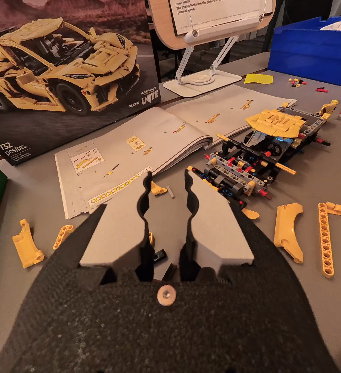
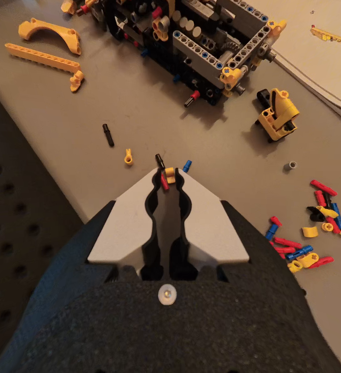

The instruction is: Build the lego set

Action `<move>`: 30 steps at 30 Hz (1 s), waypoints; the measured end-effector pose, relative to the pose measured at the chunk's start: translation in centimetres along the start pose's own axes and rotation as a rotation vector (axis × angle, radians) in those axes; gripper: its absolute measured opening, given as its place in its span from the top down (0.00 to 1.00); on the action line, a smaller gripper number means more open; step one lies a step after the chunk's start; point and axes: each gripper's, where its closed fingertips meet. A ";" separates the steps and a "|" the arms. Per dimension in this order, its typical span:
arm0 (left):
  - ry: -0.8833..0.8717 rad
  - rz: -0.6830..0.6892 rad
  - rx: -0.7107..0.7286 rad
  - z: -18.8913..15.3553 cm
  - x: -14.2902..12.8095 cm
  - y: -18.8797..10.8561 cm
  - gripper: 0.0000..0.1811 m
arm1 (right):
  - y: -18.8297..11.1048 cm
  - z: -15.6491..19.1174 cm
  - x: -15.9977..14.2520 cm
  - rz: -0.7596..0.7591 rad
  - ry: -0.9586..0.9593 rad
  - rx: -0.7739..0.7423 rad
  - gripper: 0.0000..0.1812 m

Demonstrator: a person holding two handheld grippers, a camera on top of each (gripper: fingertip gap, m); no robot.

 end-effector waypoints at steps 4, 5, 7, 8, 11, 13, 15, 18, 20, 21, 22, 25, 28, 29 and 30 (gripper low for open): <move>0.006 0.000 -0.007 -0.2 0.0 0.0 0.82 | 0.1 0.1 0.1 -0.004 0.039 0.030 0.96; 0.010 -0.005 -0.011 -0.3 0.1 0.0 0.82 | 0.0 0.2 0.1 -0.005 0.057 0.045 0.96; 0.016 -0.024 -0.033 -0.8 0.5 -0.1 0.82 | -0.4 0.4 1.4 -0.072 0.117 0.082 0.96; 0.020 -0.033 -0.050 -1.2 0.7 -0.1 0.82 | -0.8 0.5 2.5 -0.129 0.156 0.108 0.96; 0.022 -0.074 -0.152 -3.3 1.6 -0.5 0.82 | -2.5 1.3 6.6 -0.328 0.309 0.228 0.96; -0.008 -0.132 -0.325 -6.4 2.9 -1.4 0.82 | -4.5 2.8 10.9 -0.541 0.489 0.443 0.96; 0.016 -0.187 -0.431 -9.1 4.2 -2.5 0.82 | -6.5 5.0 14.7 -0.709 0.666 0.767 0.96; 0.001 -0.303 -0.567 -13.5 7.0 -4.5 0.85 | -7.5 7.8 18.3 -0.824 0.811 1.133 0.96; -0.202 -0.351 -0.722 -16.2 8.8 -5.5 0.88 | -7.2 9.6 20.0 -0.842 0.843 1.291 0.96; -0.321 -0.350 -0.836 -17.5 9.4 -6.1 0.88 | -7.2 10.6 20.7 -0.848 0.837 1.355 0.96; -0.423 -0.346 -0.929 -18.4 9.8 -6.5 0.88 | -6.7 11.5 21.3 -0.830 0.831 1.391 0.96; -0.610 -0.374 -1.018 -18.1 10.1 -6.7 0.88 | -6.2 13.6 22.2 -0.796 0.793 1.455 0.96; -0.741 -0.407 -1.114 -17.3 10.4 -7.4 0.89 | -5.9 14.1 22.5 -0.785 0.779 1.465 0.96; -0.768 -0.420 -1.141 -17.1 10.5 -7.6 0.89 | -5.8 14.1 22.5 -0.783 0.779 1.462 0.96; -0.792 -0.431 -1.163 -17.0 10.5 -7.8 0.89 | -5.9 13.9 22.6 -0.790 0.784 1.464 0.96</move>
Point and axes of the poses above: each gripper's, where its closed fingertips meet, y out along the fingers, x out of its top, z = x × y across the jaws, and after that the axes turned 3 degrees about -x, right-handed
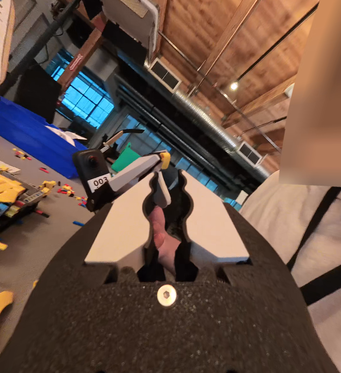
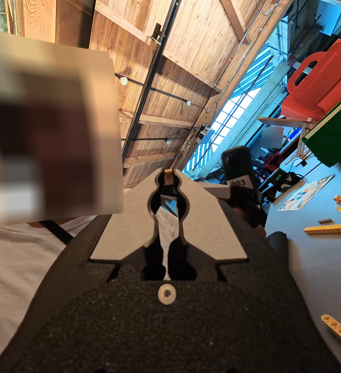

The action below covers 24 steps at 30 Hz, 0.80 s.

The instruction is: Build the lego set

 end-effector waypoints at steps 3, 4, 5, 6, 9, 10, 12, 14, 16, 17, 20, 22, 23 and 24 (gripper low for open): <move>-0.055 -0.043 -0.031 0.1 0.5 -0.5 0.90 | -0.1 -0.1 -0.1 0.010 0.010 -0.001 0.96; -0.070 -0.052 -0.044 0.0 0.6 -0.6 0.92 | -0.1 -0.3 -0.3 0.017 0.010 -0.010 0.96; -0.085 -0.055 -0.056 0.0 0.6 -0.5 0.93 | -0.1 -0.5 -0.5 0.022 0.014 -0.013 0.96; -0.096 -0.052 -0.061 0.0 0.5 -0.5 0.95 | -0.1 -0.5 -0.6 0.022 0.021 -0.004 0.96; -0.117 -0.067 -0.071 0.1 0.5 -0.7 0.97 | -0.2 -0.7 -0.8 0.007 0.036 0.005 0.96; -0.131 -0.076 -0.084 0.1 0.6 -0.8 0.99 | -0.3 -0.9 -0.8 0.008 0.036 0.003 0.96; -0.162 -0.093 -0.114 -0.1 1.0 -1.1 1.00 | -0.8 -1.6 -1.0 0.025 0.002 -0.045 1.00; -0.156 -0.082 -0.086 0.4 1.0 -1.3 1.00 | -1.1 -1.7 -1.1 0.059 -0.078 -0.095 0.97; -0.133 -0.055 -0.052 0.9 0.7 -1.5 1.00 | -1.1 -1.8 -1.4 0.137 -0.267 -0.216 0.89; -0.135 -0.049 -0.042 1.2 0.7 -1.6 1.00 | -1.2 -2.0 -1.5 0.185 -0.419 -0.303 0.88; -0.153 -0.026 -0.025 1.7 0.3 -1.7 1.00 | -1.7 -3.4 -1.8 0.387 -0.923 -0.568 0.78; -0.171 -0.015 -0.023 1.9 0.0 -1.7 1.00 | -1.9 -3.9 -1.9 0.493 -1.162 -0.663 0.77; -0.177 -0.005 -0.021 2.0 -0.2 -1.7 1.00 | -1.8 -3.9 -1.9 0.520 -1.225 -0.683 0.78; -0.182 0.004 -0.019 2.1 -0.4 -1.6 1.00 | -1.6 -3.8 -2.1 0.542 -1.258 -0.685 0.79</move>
Point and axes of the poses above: each gripper's, where its closed fingertips meet, y out along the fingers, x out of its top, z = x × y across the jaws, and after that the axes turned 3 degrees about -x, right-handed
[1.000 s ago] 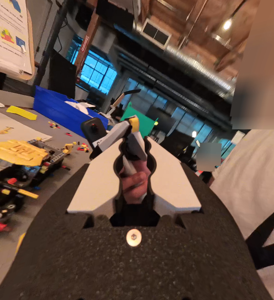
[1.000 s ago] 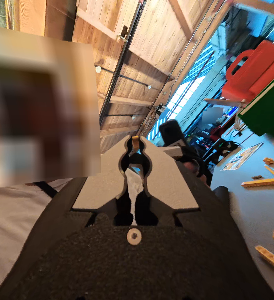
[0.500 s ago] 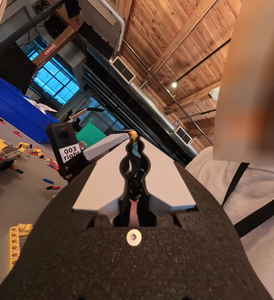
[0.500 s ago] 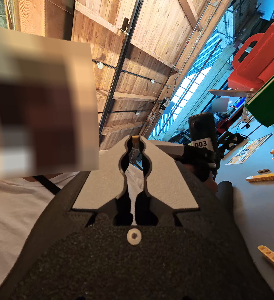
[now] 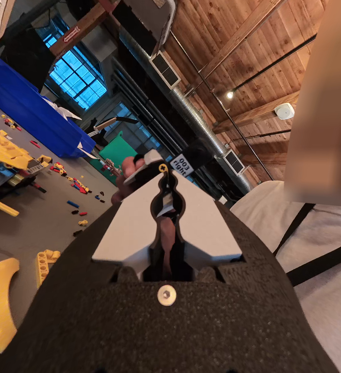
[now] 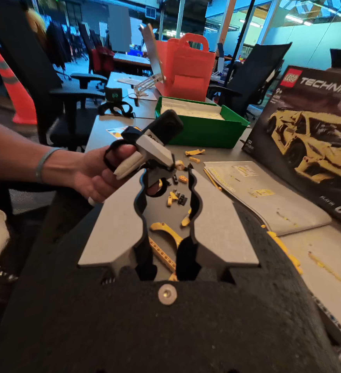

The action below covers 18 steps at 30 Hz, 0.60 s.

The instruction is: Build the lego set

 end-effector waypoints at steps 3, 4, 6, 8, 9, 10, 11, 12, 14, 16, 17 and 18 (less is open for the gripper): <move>-0.013 0.009 -0.001 0.1 -0.3 0.1 1.00 | 0.1 0.1 -0.2 0.037 -0.074 -0.026 0.83; -0.014 0.005 -0.005 0.1 -0.4 0.2 1.00 | 0.1 0.1 -0.4 0.047 -0.098 -0.035 0.83; -0.029 0.019 -0.033 -0.2 -0.9 0.4 1.00 | -0.1 0.2 -0.3 0.043 -0.129 -0.044 0.87; -0.028 0.040 -0.043 -0.4 -1.3 0.7 1.00 | -0.2 0.3 -0.4 0.057 -0.144 -0.038 0.88; -0.024 0.047 -0.047 -0.5 -1.4 0.7 1.00 | -0.3 0.3 -0.3 0.059 -0.148 -0.034 0.89; -0.026 0.053 -0.057 -0.6 -1.5 0.8 1.00 | -0.4 0.5 -0.3 0.060 -0.152 -0.028 0.89; -0.031 0.057 -0.066 -0.7 -1.6 0.8 1.00 | -0.5 0.6 -0.2 0.063 -0.158 -0.025 0.89; -0.036 0.058 -0.072 -0.8 -1.6 0.8 1.00 | -0.5 0.6 -0.2 0.069 -0.165 -0.027 0.89; -0.042 0.066 -0.077 -0.9 -1.7 0.8 0.99 | -0.5 0.7 -0.2 0.078 -0.168 -0.021 0.90; -0.042 0.071 -0.062 -0.6 -1.8 0.8 0.99 | -0.6 0.7 -0.4 0.091 -0.167 -0.017 0.90; -0.044 0.073 -0.055 -0.5 -1.8 0.8 0.99 | -0.6 0.6 -0.6 0.096 -0.168 -0.015 0.90; -0.046 0.078 -0.054 -0.4 -1.9 0.9 0.99 | -0.7 0.7 -0.6 0.094 -0.165 -0.008 0.90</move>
Point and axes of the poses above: each gripper's, where its closed fingertips meet, y out along the fingers, x out of its top, z = x × y across the jaws, and after that the axes turned 3 degrees about -x, right-handed
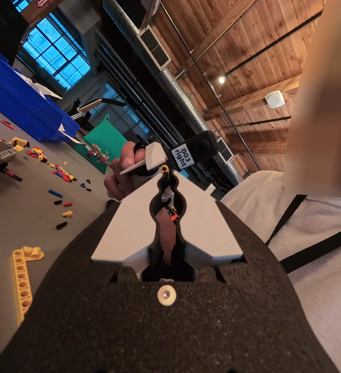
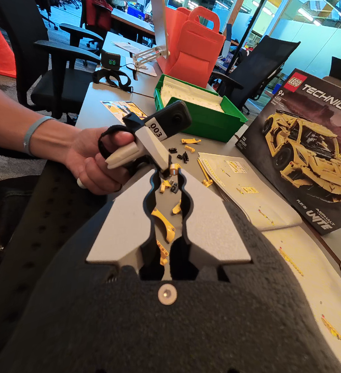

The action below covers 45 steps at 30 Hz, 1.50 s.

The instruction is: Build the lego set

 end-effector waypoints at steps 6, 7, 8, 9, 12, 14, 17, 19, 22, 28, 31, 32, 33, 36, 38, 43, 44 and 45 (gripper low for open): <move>0.008 0.025 0.035 0.5 -0.5 0.1 1.00 | -0.3 0.1 -0.5 0.022 -0.009 0.031 0.91; 0.022 0.020 0.056 0.7 -0.3 0.0 1.00 | -0.4 -0.1 -0.8 0.035 -0.001 0.017 0.91; 0.035 0.012 0.077 0.9 0.0 -0.4 1.00 | -0.9 -0.3 -0.9 0.039 0.033 0.009 0.85; 0.050 0.006 0.116 1.3 0.4 -0.9 1.00 | -1.7 -0.8 -1.2 0.048 0.080 -0.006 0.79; 0.178 0.059 0.309 3.1 1.5 -3.1 1.00 | -5.4 -1.4 -6.3 0.281 0.216 0.012 0.83; 0.309 0.109 0.415 3.7 2.0 -4.2 1.00 | -7.9 -1.2 -11.2 0.484 0.242 -0.011 0.84; 0.352 0.103 0.431 3.6 2.3 -4.6 1.00 | -9.3 -0.5 -14.5 0.557 0.278 -0.055 0.85; 0.312 0.107 0.426 4.0 2.1 -4.5 1.00 | -9.4 0.2 -14.7 0.544 0.276 -0.056 0.86; 0.341 0.124 0.432 3.9 1.9 -4.3 1.00 | -9.3 0.3 -14.6 0.511 0.298 -0.086 0.88; 0.384 0.185 0.460 4.3 0.9 -3.9 0.99 | -9.4 0.8 -15.4 0.641 0.320 -0.042 0.87; 0.388 0.195 0.453 4.3 0.7 -3.8 0.99 | -9.5 0.8 -15.6 0.729 0.276 -0.034 0.87; 0.384 0.199 0.454 4.3 0.6 -3.8 0.99 | -9.5 0.9 -15.7 0.765 0.268 -0.026 0.86; 0.386 0.203 0.460 4.4 0.5 -3.8 0.99 | -9.5 0.9 -15.8 0.805 0.261 -0.018 0.86; 0.396 0.210 0.459 4.4 0.4 -3.7 0.99 | -9.2 0.8 -15.8 0.890 0.240 0.008 0.86; 0.397 0.208 0.466 4.5 0.5 -3.8 0.99 | -9.1 0.6 -15.8 0.927 0.237 0.027 0.86; 0.389 0.198 0.461 4.4 0.6 -3.9 1.00 | -10.3 0.9 -16.5 1.038 0.246 0.086 0.89; 0.386 0.198 0.461 4.4 0.6 -3.9 0.99 | -10.5 0.8 -16.6 1.050 0.242 0.084 0.89; 0.384 0.200 0.460 4.5 0.6 -3.8 0.99 | -10.5 0.7 -16.6 1.049 0.241 0.079 0.89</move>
Point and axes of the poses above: each gripper's, where its closed fingertips meet, y out along the fingers, x out of its top, z = x × y across the jaws, and after that the axes turned 3 degrees about -x, right-handed
